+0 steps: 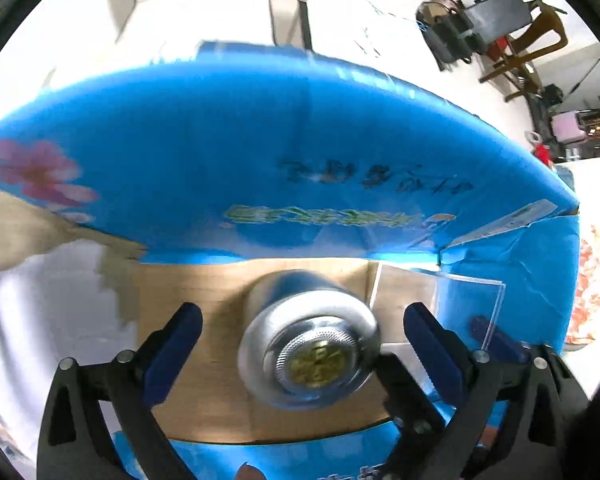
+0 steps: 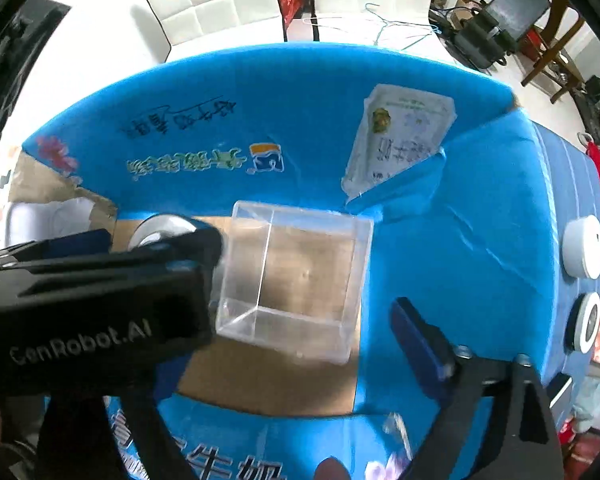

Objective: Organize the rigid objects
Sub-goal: 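Carry the silver tin and clear cube into the blue box and release both, then grasp the white cream jar with the left tool while the right tool grasps the black-lidded jar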

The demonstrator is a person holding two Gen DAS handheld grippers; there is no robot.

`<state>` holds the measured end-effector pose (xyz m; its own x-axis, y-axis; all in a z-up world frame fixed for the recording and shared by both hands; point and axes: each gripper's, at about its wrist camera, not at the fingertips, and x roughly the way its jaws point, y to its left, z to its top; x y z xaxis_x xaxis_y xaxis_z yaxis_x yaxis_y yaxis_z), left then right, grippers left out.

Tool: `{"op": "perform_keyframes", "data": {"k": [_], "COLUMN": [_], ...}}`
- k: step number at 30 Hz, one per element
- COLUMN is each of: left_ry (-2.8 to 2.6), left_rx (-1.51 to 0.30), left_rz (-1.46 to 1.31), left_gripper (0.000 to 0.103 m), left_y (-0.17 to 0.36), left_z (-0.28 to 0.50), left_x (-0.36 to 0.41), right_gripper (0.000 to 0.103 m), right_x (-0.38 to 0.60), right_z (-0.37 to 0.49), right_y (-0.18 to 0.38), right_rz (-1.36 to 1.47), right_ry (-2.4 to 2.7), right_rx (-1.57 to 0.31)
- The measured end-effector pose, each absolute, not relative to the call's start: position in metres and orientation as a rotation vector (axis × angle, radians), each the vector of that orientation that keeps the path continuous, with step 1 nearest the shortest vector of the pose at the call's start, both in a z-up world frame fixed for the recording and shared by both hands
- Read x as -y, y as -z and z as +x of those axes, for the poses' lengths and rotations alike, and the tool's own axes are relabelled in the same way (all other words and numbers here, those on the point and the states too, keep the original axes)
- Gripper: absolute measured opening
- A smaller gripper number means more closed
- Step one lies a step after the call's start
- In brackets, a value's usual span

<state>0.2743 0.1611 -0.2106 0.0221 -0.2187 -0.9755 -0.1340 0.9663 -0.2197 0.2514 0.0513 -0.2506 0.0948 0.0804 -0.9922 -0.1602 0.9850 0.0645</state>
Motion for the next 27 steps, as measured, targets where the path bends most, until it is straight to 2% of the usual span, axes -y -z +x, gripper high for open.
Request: {"op": "perform_keyframes", "data": {"k": [9, 13, 27], "left_ry": [-0.001, -0.044, -0.081], "left_rx": [-1.454, -1.394, -1.262], "left_rz": [-0.211, -0.185, -0.202], "left_gripper": [0.103, 0.103, 0.103], "left_y": [0.171, 0.152, 0.076], "left_z": [0.217, 0.185, 0.148], "left_x": [-0.175, -0.186, -0.173], "right_gripper": [0.097, 0.097, 0.097], "right_x": [-0.039, -0.034, -0.008], "right_z": [0.213, 0.191, 0.123], "right_y": [0.213, 0.18, 0.064], "right_rz": [-0.047, -0.03, -0.004], "right_ry": [-0.168, -0.159, -0.213], "right_rx": [-1.446, -1.399, -1.261]}}
